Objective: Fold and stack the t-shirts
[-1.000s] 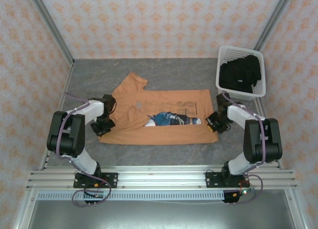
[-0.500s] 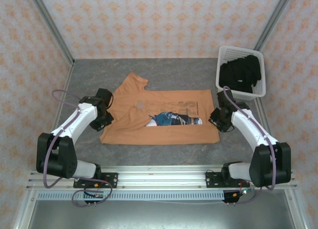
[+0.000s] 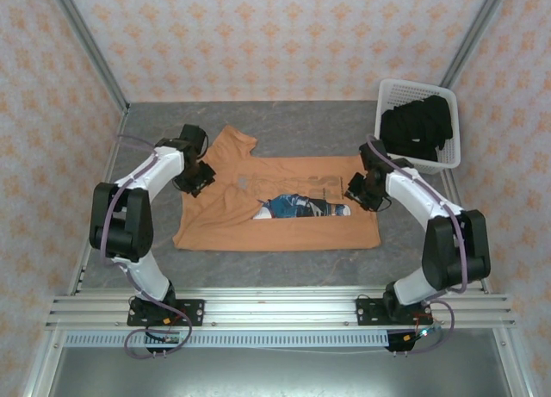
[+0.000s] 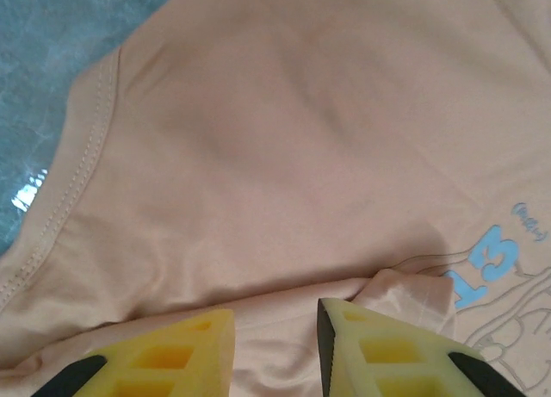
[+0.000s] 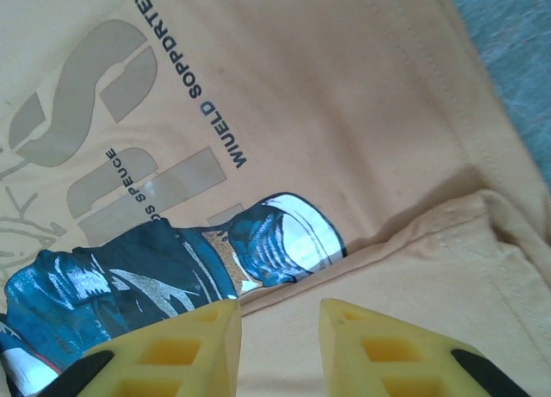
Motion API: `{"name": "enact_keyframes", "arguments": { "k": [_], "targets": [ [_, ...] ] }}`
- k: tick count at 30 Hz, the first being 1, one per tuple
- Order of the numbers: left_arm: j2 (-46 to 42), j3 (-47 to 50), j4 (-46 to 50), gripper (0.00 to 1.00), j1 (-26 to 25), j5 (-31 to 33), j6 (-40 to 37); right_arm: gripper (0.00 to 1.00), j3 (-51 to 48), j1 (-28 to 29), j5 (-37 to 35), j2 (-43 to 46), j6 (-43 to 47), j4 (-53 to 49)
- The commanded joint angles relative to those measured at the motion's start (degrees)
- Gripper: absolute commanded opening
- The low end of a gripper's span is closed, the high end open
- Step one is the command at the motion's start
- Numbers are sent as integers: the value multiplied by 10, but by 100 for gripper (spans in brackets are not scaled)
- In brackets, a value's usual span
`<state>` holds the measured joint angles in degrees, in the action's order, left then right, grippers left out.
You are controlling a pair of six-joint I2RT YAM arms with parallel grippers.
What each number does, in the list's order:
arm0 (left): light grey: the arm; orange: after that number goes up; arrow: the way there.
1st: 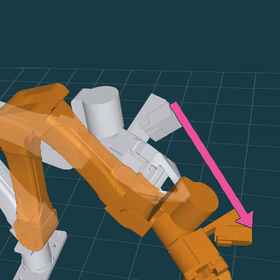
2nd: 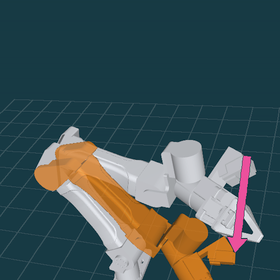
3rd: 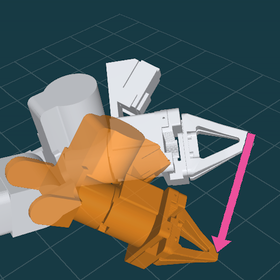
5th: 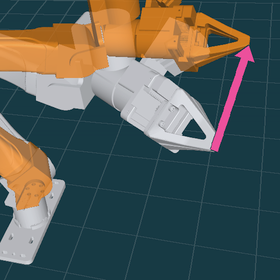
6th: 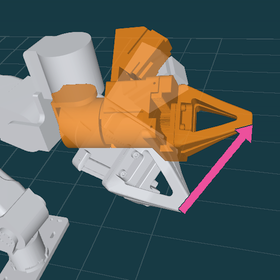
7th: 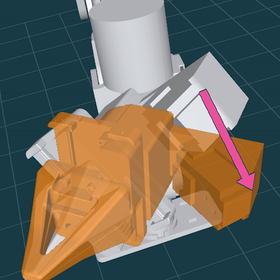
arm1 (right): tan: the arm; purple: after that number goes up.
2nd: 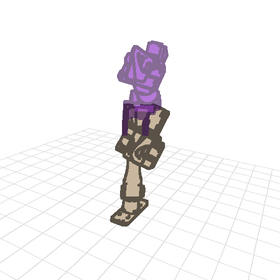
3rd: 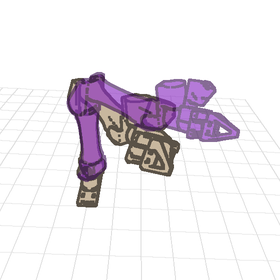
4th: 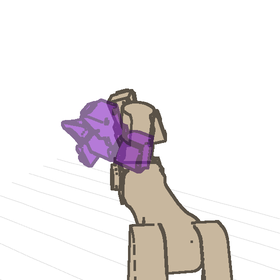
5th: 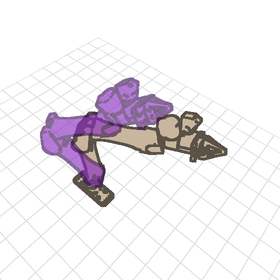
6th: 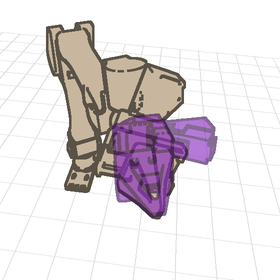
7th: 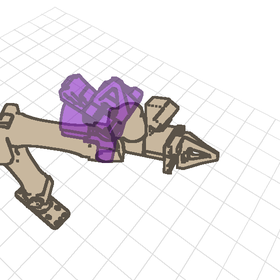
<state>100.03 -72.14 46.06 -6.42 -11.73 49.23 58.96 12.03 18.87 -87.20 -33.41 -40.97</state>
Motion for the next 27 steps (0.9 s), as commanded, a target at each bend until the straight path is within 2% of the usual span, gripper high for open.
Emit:
{"name": "enact_keyframes", "arguments": {
  "k": [1, 6, 11, 17, 22, 27],
  "targets": [
    [-32, 35, 42, 31, -10, -2, 36, 30, -7, 19, 5, 0, -13, -36],
    [-108, 138, 46, 30, -56, -17, 58, 30, -77, 42, 17, 44, -37, -55],
    [-91, 213, -6, 28, -68, -27, 67, 30, -133, 45, 42, 28, -44, -21],
    [-41, 244, -2, 27, -75, 6, 41, 30, -120, 70, 51, -51, -17, -49],
    [-83, 305, 25, 25, -73, 71, 46, 30, -135, 93, 82, -57, -16, -84],
    [-133, 329, 67, 25, -66, 103, 59, 30, -138, 126, 128, -46, -10, -121]
  ]
}}
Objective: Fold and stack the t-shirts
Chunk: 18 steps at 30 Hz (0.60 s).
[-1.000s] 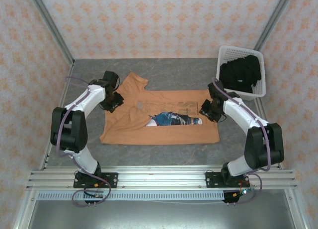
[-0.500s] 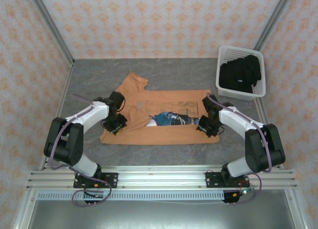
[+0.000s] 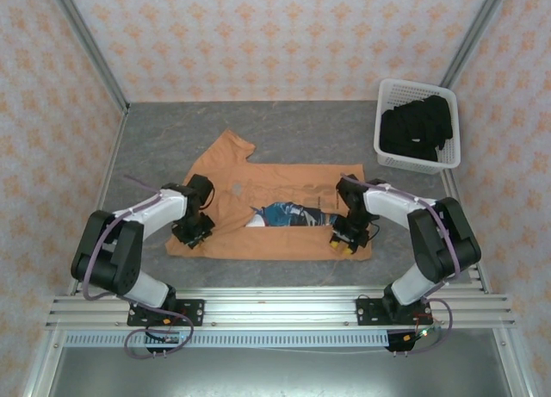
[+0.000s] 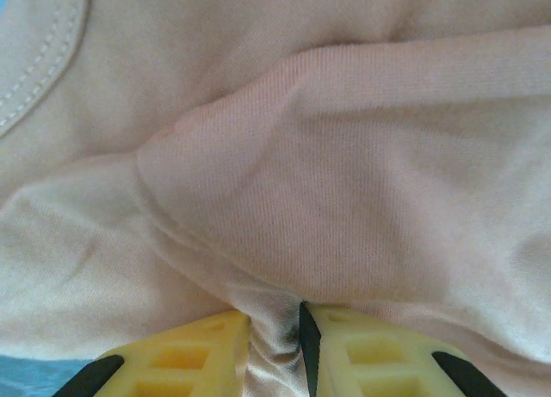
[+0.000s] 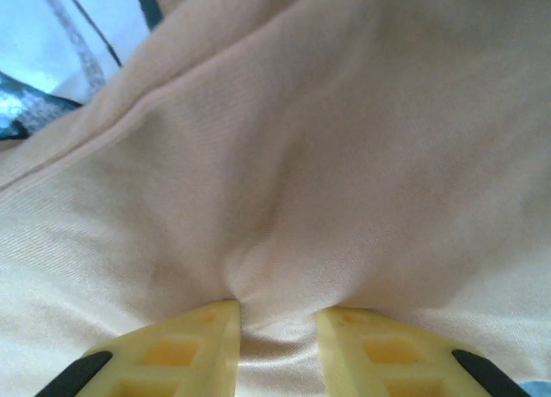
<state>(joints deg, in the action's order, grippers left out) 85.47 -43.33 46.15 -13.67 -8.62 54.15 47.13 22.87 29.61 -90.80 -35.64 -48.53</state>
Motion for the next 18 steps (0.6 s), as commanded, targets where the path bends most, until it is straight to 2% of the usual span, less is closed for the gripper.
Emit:
{"name": "enact_keyframes", "arguments": {
  "k": [1, 6, 10, 13, 18],
  "targets": [
    [4, 41, 75, 25, 10, 79, 12, 31, -17, 20, 21, -7, 13, -50],
    [-39, 10, 98, 27, 58, 89, -3, 32, 13, 22, 3, 15, 4, -67],
    [-24, -128, 105, 38, 60, 95, -31, 39, 74, 22, -45, 71, -15, -67],
    [58, -268, 98, 44, 61, 91, -62, 45, 122, 15, -84, 84, -8, -34],
    [261, -533, 114, 48, 62, 90, -95, 47, 193, -29, -81, 35, 7, 55]
  ]
}}
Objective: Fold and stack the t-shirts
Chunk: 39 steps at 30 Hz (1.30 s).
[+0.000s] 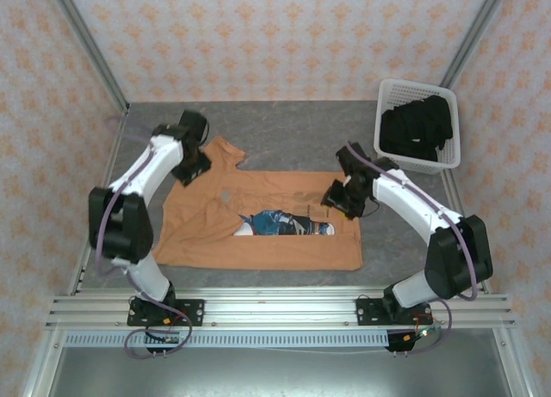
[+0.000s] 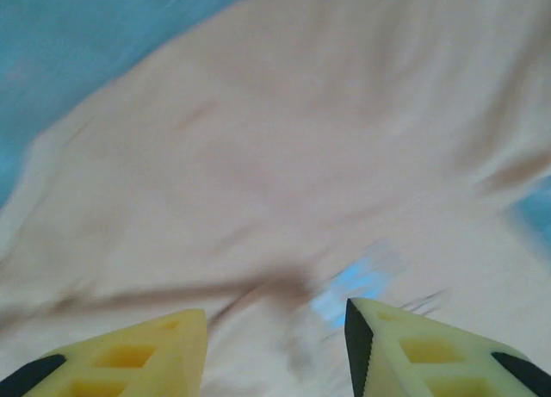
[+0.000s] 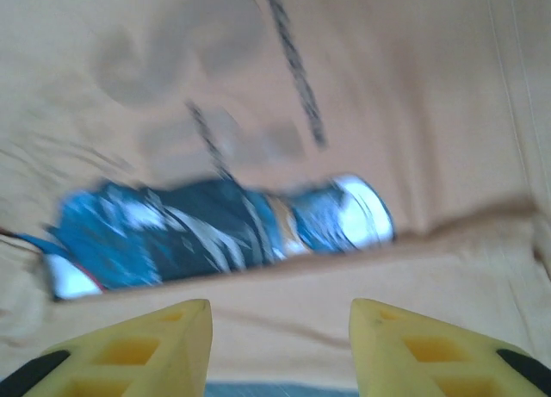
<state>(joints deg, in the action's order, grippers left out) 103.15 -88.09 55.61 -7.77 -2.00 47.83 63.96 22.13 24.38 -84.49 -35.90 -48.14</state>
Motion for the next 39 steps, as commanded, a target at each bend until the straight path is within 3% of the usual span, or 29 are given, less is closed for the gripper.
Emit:
{"name": "enact_keyframes", "arguments": {
  "k": [1, 5, 11, 25, 32, 39],
  "targets": [
    [125, -136, 23, 50, 5, 25, -32, 47, 41, -33, -22, -44, 8, 65],
    [258, -321, 35, 57, 15, 26, -23, 47, 129, -57, -23, -105, 30, 65],
    [386, -491, 41, 59, 23, 22, 13, 47, 197, -71, -23, -152, 49, 47],
    [481, -553, -10, 53, 24, -11, 27, 47, 173, -77, -51, -167, 36, 60],
    [514, -588, 60, 37, 20, 18, 17, 46, 175, -78, -60, -183, 39, 58],
    [516, -582, 86, 5, 18, 1, 2, 46, 187, -78, -166, -203, 52, 38]
  ]
}}
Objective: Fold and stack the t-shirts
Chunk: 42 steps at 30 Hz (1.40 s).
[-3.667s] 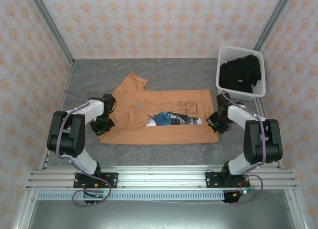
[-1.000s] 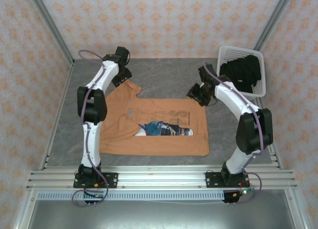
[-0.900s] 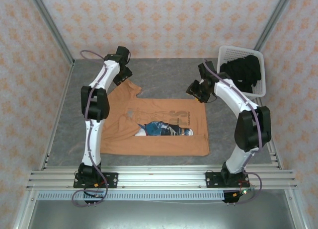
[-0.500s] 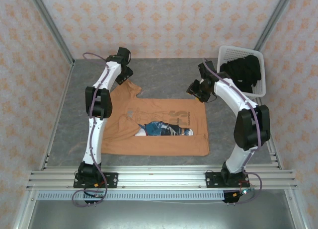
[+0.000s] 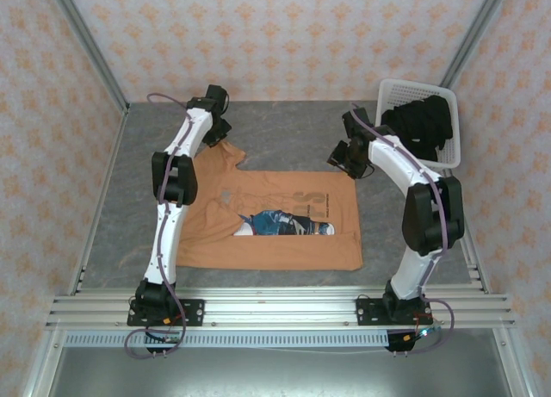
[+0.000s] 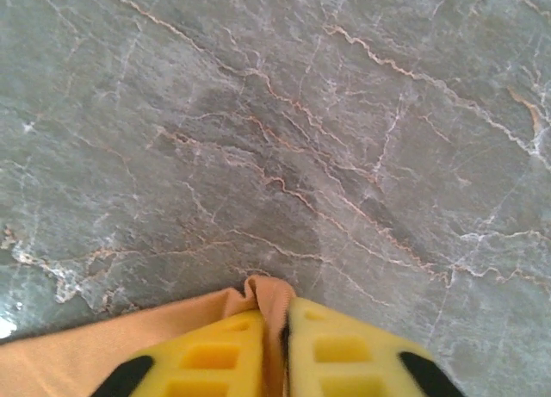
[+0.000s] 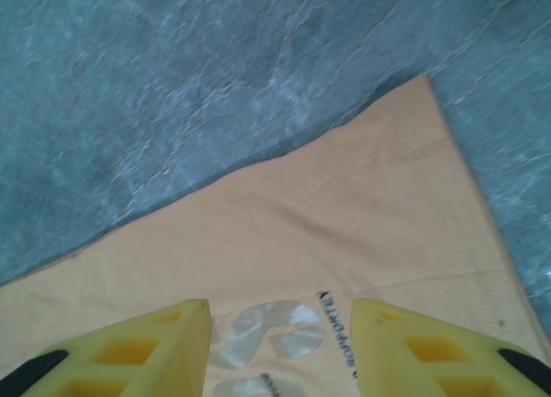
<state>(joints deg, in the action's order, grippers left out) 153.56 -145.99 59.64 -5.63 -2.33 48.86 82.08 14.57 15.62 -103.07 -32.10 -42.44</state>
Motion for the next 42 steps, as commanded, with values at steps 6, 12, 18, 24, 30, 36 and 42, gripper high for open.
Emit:
{"name": "enact_keyframes", "arguments": {
  "k": [6, 12, 18, 24, 30, 36, 42],
  "targets": [
    [-57, 30, 18, 0, -6, 17, -18, 47, 46, -8, -157, -79, -12, -39],
    [-103, 54, 10, 0, -7, 2, -19, 47, 95, -10, -192, -145, -31, -53],
    [-128, 76, 11, 0, -7, -5, -30, 46, 133, -11, -197, -198, -32, -64],
    [-153, 109, 5, 0, -7, -12, -30, 38, 137, -10, -188, -220, -38, -72],
    [-176, 132, 10, 0, -9, -18, -29, 18, 122, -10, -187, -213, -35, -72],
    [-252, 212, 25, 0, -17, -13, -29, 0, 94, -10, -187, -156, -18, -58],
    [-400, 390, 11, 0, -18, -5, -13, 0, 45, -10, -161, -83, 12, -49]
  ]
}}
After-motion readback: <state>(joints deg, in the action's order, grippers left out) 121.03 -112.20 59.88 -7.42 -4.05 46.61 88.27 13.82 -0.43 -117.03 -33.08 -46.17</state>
